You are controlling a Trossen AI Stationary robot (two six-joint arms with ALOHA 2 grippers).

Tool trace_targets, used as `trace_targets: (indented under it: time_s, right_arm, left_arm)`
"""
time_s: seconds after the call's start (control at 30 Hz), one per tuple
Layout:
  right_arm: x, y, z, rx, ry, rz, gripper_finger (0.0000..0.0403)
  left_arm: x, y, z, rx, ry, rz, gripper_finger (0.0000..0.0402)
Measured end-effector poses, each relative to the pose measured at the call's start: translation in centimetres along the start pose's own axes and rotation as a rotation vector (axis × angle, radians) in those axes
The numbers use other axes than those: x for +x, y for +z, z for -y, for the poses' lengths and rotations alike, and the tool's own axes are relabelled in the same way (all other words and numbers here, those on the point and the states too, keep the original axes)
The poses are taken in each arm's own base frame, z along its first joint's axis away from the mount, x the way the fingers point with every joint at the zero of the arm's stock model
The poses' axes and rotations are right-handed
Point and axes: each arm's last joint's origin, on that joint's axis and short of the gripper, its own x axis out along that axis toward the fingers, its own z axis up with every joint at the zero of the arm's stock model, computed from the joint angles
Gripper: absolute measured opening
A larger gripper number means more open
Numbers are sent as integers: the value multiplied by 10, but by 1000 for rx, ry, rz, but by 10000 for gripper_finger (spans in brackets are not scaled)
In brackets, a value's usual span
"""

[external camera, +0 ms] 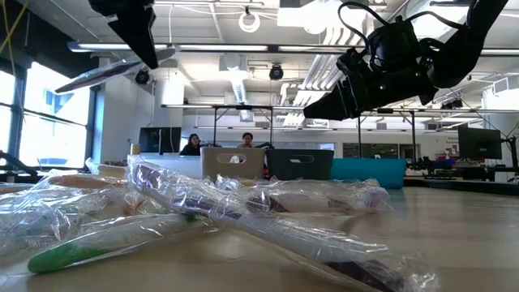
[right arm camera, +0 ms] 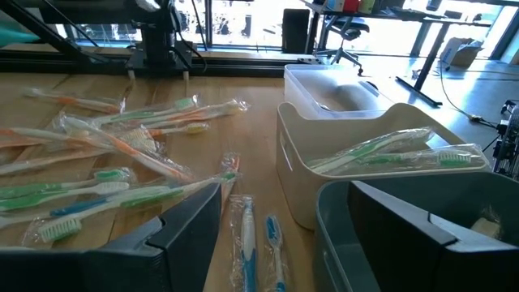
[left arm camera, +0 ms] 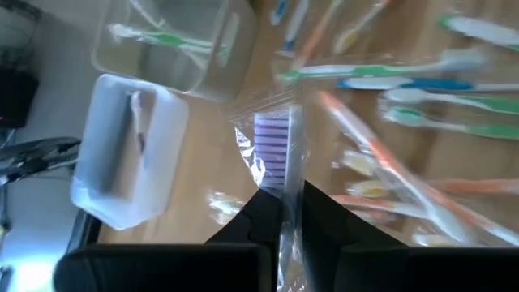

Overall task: Pick & Place Toothbrushes
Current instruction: Put the purple toothbrush into the transparent bin

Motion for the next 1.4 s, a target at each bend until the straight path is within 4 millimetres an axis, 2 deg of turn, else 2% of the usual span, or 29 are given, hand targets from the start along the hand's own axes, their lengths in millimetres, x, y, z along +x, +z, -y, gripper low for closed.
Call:
trace_targets:
  time_s: [0.3,0.63,1.0,1.4]
  right_arm:
    - [0,0,-1,0,26,3,261]
    - [0,0,-1,0,26,3,261]
    - [0,0,-1,0,26,3,261]
    - [0,0,-1,0,26,3,261]
  left_arm:
    - [31,20,-44,-27,76,-31,25]
    - [66,39,-109,-115,20,19,25]
    - [88,39,-177,-251,61,103,25]
    - [97,29,-224,-382,125,170,25]
